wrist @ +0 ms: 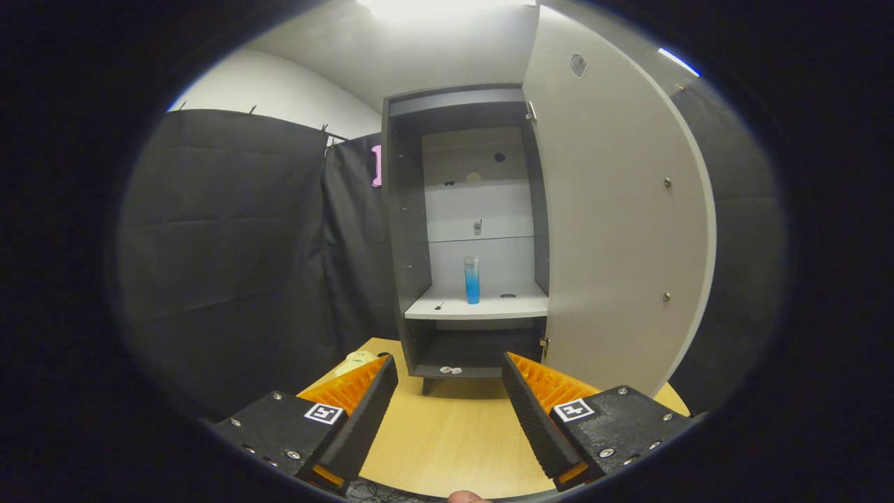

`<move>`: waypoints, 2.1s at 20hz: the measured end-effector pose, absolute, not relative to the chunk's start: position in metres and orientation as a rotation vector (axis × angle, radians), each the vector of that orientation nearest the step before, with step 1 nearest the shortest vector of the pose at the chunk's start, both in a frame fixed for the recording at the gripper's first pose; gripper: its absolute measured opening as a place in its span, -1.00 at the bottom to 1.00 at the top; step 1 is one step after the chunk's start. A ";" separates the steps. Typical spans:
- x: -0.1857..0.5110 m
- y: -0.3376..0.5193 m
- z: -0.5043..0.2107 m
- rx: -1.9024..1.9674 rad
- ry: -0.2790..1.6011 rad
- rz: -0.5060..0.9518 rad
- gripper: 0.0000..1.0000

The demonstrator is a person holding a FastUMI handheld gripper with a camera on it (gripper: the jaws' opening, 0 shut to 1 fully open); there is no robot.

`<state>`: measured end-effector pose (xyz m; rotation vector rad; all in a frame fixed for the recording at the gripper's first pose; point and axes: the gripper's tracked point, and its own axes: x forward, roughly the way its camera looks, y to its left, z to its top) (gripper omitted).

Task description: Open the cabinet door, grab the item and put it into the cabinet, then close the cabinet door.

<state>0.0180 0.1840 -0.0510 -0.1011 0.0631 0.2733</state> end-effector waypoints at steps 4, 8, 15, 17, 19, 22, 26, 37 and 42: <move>-0.014 0.133 -0.039 -0.089 0.044 0.277 0.86; -0.031 0.075 -0.021 -0.120 -0.001 0.237 0.86; -0.001 -0.035 0.011 -0.110 -0.031 0.054 0.86; 0.014 -0.053 0.023 -0.085 -0.033 0.026 0.86; 0.035 -0.055 0.033 -0.075 -0.035 0.015 0.86; 0.049 -0.044 0.041 -0.080 -0.034 0.042 0.87; 0.047 -0.019 0.039 -0.143 -0.058 0.091 0.87; 0.047 0.020 0.033 -0.091 -0.025 0.168 0.81; 0.051 0.061 0.028 -0.100 -0.024 0.234 0.81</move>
